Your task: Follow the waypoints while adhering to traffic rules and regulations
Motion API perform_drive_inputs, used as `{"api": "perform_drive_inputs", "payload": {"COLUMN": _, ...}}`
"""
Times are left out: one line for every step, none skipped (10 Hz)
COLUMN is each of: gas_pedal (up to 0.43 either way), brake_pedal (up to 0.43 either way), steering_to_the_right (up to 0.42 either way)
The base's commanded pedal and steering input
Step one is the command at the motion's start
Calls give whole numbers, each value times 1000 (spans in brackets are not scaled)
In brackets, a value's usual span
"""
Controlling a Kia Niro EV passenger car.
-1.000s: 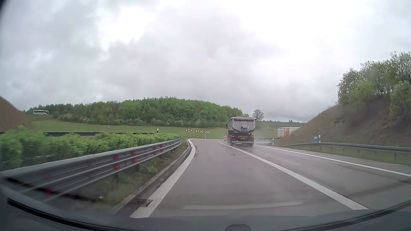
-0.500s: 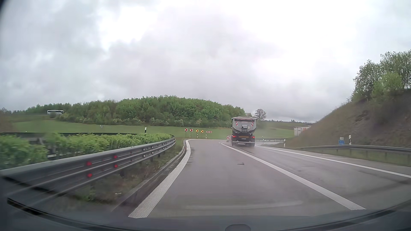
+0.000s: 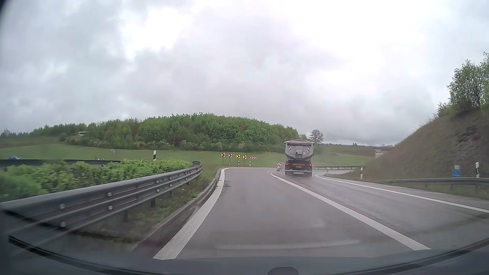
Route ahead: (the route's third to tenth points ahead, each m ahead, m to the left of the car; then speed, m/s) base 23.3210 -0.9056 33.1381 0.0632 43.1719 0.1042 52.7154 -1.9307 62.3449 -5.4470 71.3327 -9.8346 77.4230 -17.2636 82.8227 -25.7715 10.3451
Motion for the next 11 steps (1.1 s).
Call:
{"api": "perform_drive_inputs", "payload": {"gas_pedal": 79, "brake_pedal": 0, "steering_to_the_right": -16}}
{"api": "perform_drive_inputs", "payload": {"gas_pedal": 79, "brake_pedal": 0, "steering_to_the_right": -16}}
{"api": "perform_drive_inputs", "payload": {"gas_pedal": 79, "brake_pedal": 0, "steering_to_the_right": -16}}
{"api": "perform_drive_inputs", "payload": {"gas_pedal": 79, "brake_pedal": 0, "steering_to_the_right": -16}}
{"api": "perform_drive_inputs", "payload": {"gas_pedal": 79, "brake_pedal": 0, "steering_to_the_right": -16}}
{"api": "perform_drive_inputs", "payload": {"gas_pedal": 79, "brake_pedal": 0, "steering_to_the_right": -16}}
{"api": "perform_drive_inputs", "payload": {"gas_pedal": 79, "brake_pedal": 0, "steering_to_the_right": -16}}
{"api": "perform_drive_inputs", "payload": {"gas_pedal": 67, "brake_pedal": 0, "steering_to_the_right": -16}}
{"api": "perform_drive_inputs", "payload": {"gas_pedal": 67, "brake_pedal": 0, "steering_to_the_right": -16}}
{"api": "perform_drive_inputs", "payload": {"gas_pedal": 67, "brake_pedal": 0, "steering_to_the_right": -16}}
{"api": "perform_drive_inputs", "payload": {"gas_pedal": 67, "brake_pedal": 0, "steering_to_the_right": -16}}
